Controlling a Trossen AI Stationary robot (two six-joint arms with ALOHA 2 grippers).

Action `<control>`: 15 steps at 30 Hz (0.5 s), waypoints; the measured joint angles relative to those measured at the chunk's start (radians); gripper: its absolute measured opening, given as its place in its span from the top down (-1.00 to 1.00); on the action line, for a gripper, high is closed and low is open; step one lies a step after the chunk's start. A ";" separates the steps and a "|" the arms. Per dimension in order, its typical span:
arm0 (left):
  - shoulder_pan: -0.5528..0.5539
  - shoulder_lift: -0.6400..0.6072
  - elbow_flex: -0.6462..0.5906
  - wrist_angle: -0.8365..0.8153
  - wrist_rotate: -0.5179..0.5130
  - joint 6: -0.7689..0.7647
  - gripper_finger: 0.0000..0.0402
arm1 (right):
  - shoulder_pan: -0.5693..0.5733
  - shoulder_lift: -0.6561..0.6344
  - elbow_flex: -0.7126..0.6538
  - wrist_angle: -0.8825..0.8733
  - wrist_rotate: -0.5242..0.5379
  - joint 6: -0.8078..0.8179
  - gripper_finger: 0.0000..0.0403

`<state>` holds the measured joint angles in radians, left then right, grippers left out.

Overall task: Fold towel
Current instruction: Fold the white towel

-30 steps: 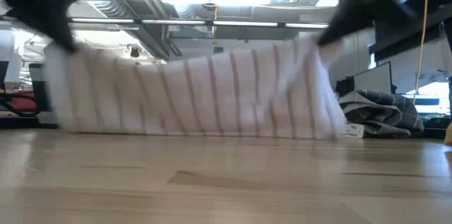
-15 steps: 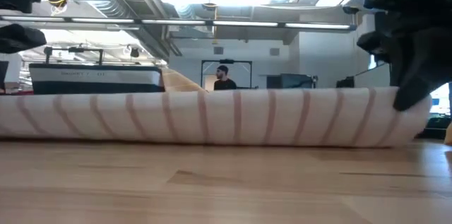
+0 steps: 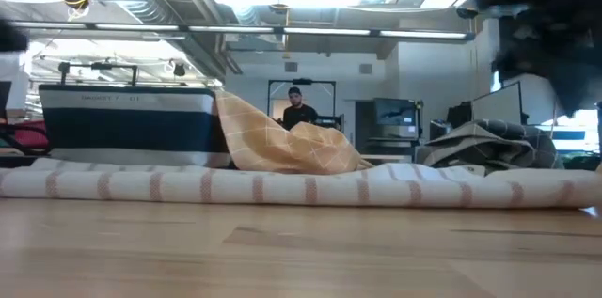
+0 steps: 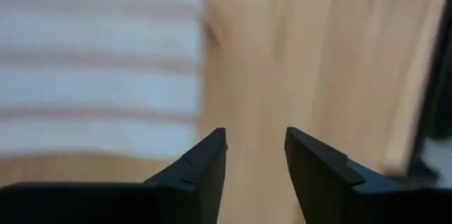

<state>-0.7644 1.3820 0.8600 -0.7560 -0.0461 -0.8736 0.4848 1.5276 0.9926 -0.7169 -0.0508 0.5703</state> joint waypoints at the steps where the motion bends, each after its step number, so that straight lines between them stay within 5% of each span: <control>1: 0.007 -0.026 0.000 -0.008 -0.079 0.020 0.30 | -0.014 0.000 0.003 0.014 0.055 -0.035 0.09; 6: 0.063 -0.107 -0.047 -0.032 -0.534 0.073 0.30 | -0.132 0.000 -0.057 0.137 0.279 -0.192 0.10; 15: 0.278 -0.110 -0.323 0.101 -0.537 0.122 0.30 | -0.278 0.000 -0.266 0.350 0.178 -0.233 0.14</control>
<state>-0.4860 1.2720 0.5374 -0.6555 -0.5827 -0.7513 0.2066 1.5280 0.7270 -0.3668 0.1276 0.3377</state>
